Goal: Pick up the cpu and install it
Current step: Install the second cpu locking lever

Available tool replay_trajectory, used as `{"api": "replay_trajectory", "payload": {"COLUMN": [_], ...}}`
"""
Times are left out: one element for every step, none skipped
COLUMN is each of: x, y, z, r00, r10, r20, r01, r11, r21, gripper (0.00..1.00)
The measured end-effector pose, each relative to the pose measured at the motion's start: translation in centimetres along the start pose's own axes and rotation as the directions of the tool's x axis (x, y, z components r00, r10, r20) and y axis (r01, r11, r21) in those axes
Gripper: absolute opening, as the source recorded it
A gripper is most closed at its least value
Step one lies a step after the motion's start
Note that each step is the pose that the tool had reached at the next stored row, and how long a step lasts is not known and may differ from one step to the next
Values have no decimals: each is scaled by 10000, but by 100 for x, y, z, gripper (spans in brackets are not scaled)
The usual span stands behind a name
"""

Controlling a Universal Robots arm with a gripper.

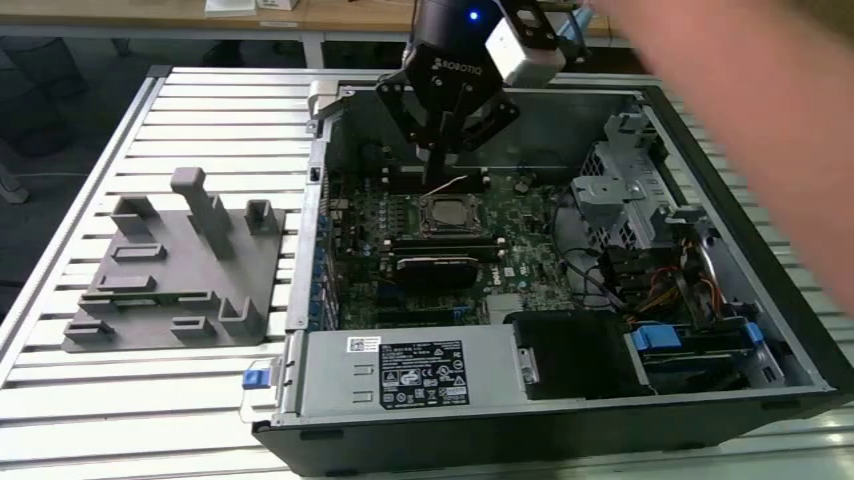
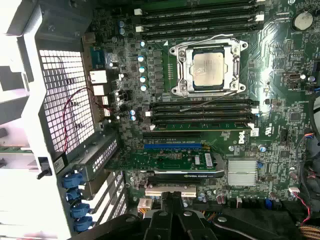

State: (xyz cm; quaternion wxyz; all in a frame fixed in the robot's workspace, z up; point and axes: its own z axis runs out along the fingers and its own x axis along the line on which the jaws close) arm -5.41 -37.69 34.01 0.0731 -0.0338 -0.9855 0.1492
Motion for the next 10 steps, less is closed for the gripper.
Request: {"api": "replay_trajectory", "payload": {"x": [0, 0, 0, 0, 0, 0, 0, 0, 0, 0], "y": [0, -1, -1, -1, -1, -1, -1, -1, -1, -1], "z": [0, -1, -1, -1, -1, -1, -1, -1, -1, -1], "r00": [10000, 10000, 10000, 10000, 10000, 10000, 10000, 10000, 10000, 10000], "r10": [0, 0, 0, 0, 0, 0, 0, 0, 0, 0], "r20": [0, -1, -1, -1, -1, -1, -1, -1, -1, -1], "r01": [0, 0, 0, 0, 0, 0, 0, 0, 0, 0], "r11": [10000, 10000, 10000, 10000, 10000, 10000, 10000, 10000, 10000, 10000], "r21": [0, 2, 2, 3, 3, 3, 3, 3, 3, 3], "gripper": [11, 11, 11, 11, 11, 11, 11, 11, 11, 11]}}
